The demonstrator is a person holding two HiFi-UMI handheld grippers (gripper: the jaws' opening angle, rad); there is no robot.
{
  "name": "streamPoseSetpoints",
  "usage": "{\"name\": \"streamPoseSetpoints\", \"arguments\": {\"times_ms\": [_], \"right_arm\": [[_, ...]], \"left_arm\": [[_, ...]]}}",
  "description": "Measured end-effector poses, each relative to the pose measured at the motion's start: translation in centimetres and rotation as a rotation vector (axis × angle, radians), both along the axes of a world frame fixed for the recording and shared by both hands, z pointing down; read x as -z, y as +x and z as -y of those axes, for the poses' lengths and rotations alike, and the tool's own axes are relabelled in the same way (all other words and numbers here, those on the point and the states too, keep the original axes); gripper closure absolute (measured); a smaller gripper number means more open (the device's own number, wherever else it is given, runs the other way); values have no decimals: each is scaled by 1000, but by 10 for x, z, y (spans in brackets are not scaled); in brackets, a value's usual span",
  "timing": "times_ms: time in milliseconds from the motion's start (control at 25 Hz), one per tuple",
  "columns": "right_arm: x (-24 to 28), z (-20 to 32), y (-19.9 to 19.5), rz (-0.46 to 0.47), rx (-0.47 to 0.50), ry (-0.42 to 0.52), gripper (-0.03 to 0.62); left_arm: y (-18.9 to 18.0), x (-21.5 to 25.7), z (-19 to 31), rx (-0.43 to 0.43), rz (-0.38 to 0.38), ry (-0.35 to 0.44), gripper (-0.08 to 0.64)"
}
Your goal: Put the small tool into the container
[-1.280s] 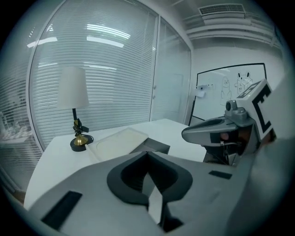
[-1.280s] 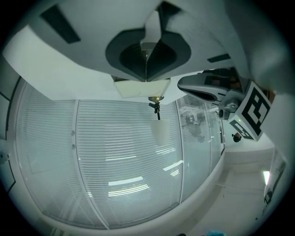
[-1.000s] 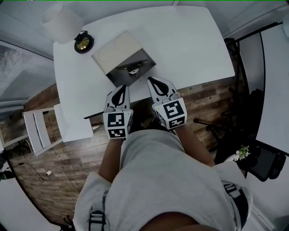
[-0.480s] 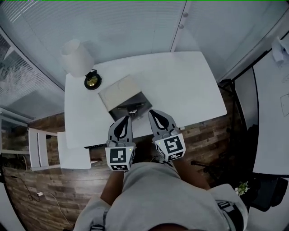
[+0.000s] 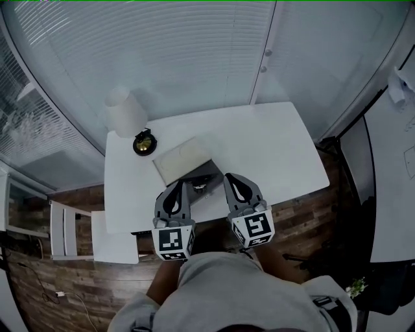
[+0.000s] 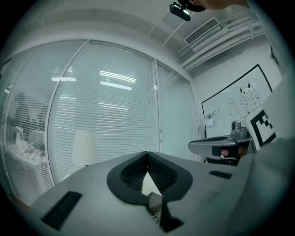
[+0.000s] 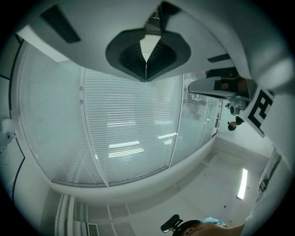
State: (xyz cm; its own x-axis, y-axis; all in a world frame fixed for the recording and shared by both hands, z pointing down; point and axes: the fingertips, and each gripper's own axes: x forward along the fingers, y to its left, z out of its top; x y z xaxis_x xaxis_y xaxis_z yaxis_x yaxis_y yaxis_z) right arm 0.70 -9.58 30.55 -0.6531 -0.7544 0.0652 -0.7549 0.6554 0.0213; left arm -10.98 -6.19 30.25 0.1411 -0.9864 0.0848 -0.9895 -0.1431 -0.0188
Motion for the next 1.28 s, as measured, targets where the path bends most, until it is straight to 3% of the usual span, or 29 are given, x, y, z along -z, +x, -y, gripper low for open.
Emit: {"name": "streamPoseSetpoints", "arguments": {"times_ms": [680,1280], "right_arm": [[11,-11,-10,-23,24,51,566],[9,-18,16,-20,-28,54,566]], "left_arm": [[8,0,-2,-34,-1,1,537],[15,-8,-16,-23,-9,-9,537]]}}
